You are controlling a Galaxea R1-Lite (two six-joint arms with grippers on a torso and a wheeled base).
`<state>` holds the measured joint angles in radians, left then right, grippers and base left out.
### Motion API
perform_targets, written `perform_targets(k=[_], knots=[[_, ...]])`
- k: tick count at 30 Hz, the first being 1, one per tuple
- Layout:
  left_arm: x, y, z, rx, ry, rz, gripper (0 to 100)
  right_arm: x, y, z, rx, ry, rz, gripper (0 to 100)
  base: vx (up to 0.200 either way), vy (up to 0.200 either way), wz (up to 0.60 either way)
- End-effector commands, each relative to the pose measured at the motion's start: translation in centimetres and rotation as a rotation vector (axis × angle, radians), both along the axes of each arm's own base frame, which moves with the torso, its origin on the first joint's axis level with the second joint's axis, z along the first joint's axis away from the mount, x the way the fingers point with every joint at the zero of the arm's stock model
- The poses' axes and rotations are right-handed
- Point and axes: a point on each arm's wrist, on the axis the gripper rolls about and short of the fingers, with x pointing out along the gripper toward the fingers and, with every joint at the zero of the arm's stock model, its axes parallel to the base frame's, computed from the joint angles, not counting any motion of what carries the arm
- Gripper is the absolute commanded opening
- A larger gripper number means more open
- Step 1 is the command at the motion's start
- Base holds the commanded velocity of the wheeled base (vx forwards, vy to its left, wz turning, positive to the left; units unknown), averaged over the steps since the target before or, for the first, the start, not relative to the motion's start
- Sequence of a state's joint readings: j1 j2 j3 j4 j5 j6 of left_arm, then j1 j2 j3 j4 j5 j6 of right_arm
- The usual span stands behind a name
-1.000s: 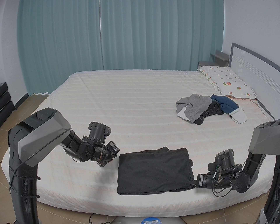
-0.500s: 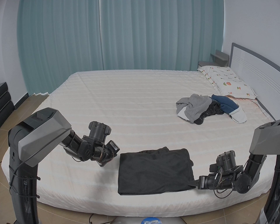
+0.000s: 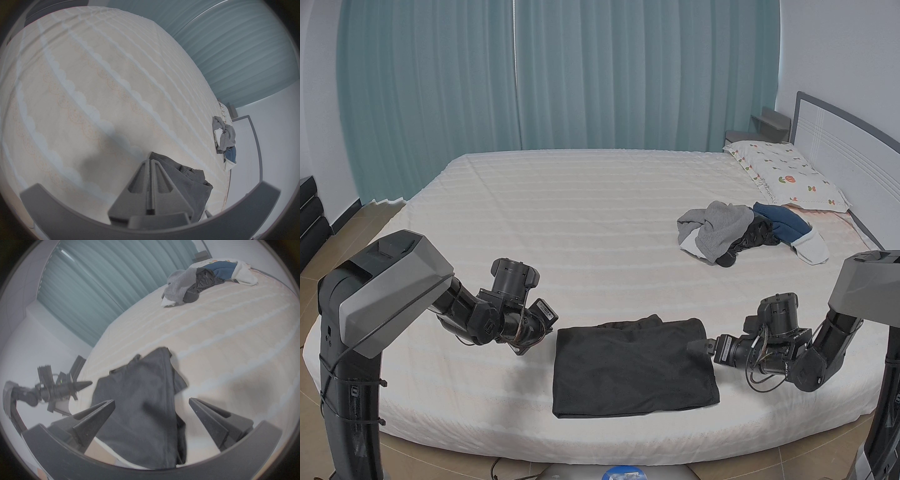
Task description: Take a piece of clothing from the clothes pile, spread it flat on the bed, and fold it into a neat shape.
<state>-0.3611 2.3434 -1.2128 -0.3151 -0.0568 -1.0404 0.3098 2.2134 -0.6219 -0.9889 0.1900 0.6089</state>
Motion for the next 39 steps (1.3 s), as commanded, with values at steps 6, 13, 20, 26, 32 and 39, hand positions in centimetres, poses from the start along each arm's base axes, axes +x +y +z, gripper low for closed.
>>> perform_targets(k=[6,13,20,26,32,39], knots=[[0.4,-0.3,0.3,-0.032,-0.006,0.029,0,5.6,0.8,-3.7,0.034,-0.027,-0.116,100,0.0,0.0,0.0],[0.6,-0.2,0.4,-0.034,-0.01,0.031,0,7.1,1.0,-4.0,0.106,-0.025,-0.188,0,0.0,0.0,0.0],[0.6,-0.3,0.5,-0.034,-0.013,0.03,0,7.3,1.0,-4.0,0.112,-0.029,-0.194,0,0.0,0.0,0.0],[0.6,-0.5,0.3,-0.026,-0.015,0.028,0,7.6,0.1,-3.5,0.139,-0.035,-0.232,0,0.0,0.0,0.0],[0.6,-1.2,0.5,-0.032,-0.026,0.011,0,7.7,-0.3,-3.5,0.141,-0.033,-0.243,0,0.0,0.0,0.0],[0.4,-2.0,0.1,-0.022,-0.025,-0.001,100,7.5,-0.2,-3.6,0.142,-0.036,-0.24,100,0.0,0.0,0.0]])
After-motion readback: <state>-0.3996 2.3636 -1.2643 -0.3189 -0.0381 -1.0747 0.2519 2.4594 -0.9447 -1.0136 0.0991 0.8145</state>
